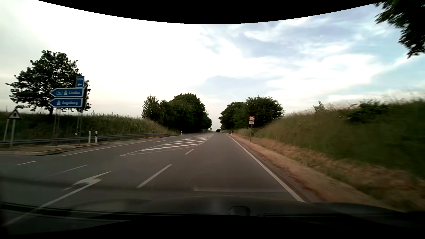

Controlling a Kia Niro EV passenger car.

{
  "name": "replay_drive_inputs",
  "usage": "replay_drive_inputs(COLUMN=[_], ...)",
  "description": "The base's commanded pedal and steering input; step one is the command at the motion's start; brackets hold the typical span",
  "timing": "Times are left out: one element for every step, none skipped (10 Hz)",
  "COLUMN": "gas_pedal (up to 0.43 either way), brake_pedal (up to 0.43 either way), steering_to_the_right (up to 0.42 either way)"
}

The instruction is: Follow the waypoints while adhering to traffic rules and regulations

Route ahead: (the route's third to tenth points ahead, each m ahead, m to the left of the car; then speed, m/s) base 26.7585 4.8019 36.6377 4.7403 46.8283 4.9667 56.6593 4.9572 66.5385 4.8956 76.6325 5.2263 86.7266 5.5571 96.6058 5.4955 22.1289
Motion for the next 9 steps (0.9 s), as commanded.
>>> replay_drive_inputs(gas_pedal=[0.157,0.157,0.157,0.157,0.157,0.157,0.157,0.157,0.157], brake_pedal=[0.006,0.006,0.006,0.006,0.006,0.006,0.006,0.006,0.006], steering_to_the_right=[-0.002,-0.002,-0.002,-0.002,-0.001,-0.002,-0.002,-0.002,-0.002])
